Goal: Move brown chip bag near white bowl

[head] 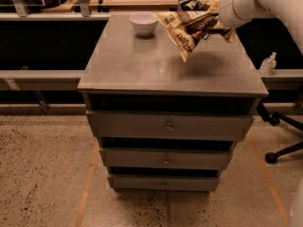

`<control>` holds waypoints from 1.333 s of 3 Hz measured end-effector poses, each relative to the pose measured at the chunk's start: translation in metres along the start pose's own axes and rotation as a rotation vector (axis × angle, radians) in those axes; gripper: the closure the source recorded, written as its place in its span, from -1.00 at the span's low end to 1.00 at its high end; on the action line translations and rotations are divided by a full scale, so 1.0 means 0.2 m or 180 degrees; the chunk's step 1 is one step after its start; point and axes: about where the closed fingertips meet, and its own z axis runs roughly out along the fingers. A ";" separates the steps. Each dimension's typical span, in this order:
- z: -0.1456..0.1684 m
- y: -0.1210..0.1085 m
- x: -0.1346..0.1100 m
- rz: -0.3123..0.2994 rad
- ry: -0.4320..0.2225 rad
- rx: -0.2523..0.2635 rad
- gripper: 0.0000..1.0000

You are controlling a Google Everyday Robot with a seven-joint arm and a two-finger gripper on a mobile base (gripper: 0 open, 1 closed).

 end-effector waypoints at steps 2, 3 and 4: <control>-0.01 -0.05 0.00 0.0067 -0.0059 0.0074 1.00; 0.10 -0.06 -0.07 0.0011 -0.0124 0.0210 1.00; 0.30 -0.06 -0.20 -0.0045 -0.0352 0.0304 1.00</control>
Offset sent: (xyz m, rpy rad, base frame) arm 0.0033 0.0004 0.0098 0.0332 -0.0145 0.0006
